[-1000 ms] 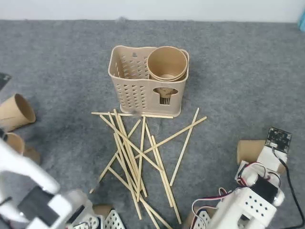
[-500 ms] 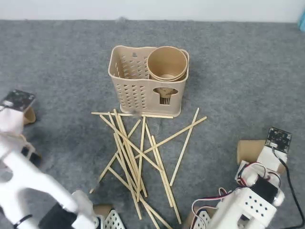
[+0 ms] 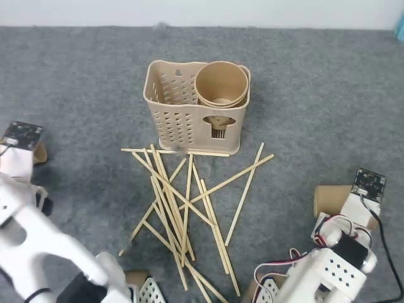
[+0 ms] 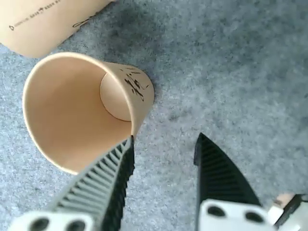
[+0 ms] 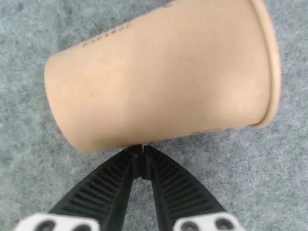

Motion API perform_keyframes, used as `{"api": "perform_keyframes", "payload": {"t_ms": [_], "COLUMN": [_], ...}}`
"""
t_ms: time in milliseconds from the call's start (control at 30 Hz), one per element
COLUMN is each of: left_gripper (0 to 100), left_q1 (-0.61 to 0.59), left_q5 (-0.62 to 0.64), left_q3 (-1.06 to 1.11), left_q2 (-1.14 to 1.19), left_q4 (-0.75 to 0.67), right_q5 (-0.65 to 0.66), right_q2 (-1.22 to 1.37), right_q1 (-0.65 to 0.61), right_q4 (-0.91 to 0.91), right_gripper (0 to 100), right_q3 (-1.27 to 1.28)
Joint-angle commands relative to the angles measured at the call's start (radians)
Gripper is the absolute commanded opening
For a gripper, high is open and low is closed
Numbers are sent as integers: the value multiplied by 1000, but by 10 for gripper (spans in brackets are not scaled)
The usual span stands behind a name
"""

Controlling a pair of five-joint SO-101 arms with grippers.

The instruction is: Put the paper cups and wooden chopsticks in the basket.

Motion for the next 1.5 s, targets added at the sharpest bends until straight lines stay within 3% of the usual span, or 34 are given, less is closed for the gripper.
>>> {"api": "perform_keyframes", "payload": {"t_ms": [0, 200, 467, 733, 833, 900, 1033, 1267, 1467], "left_gripper": [202, 202, 202, 202, 201, 164, 1, 12, 12], "left_q1": [-2, -2, 0, -2, -2, -2, 6, 6, 8], "left_q5": [17, 17, 17, 17, 17, 17, 17, 18, 18], "left_q3": [-22, -173, -196, 67, 134, 159, 173, 148, -18], "left_q2": [-5, -5, 8, -3, -3, -3, -3, -5, -5], "left_q4": [-11, 112, 109, -304, -368, -367, -365, -356, -146], "right_q5": [-6, -6, -6, -6, -6, -6, -6, -6, -6], "right_q2": [-13, -13, -13, -13, -13, -13, -13, -13, -13], "right_q1": [-8, -8, -8, -8, -8, -8, -8, -8, -8], "right_q4": [-15, -15, -13, -13, -13, -13, -13, -15, -15], "right_gripper": [8, 8, 8, 8, 8, 8, 8, 8, 8], "right_q3": [-5, -5, -3, -3, -3, -3, -3, -3, -3]}}
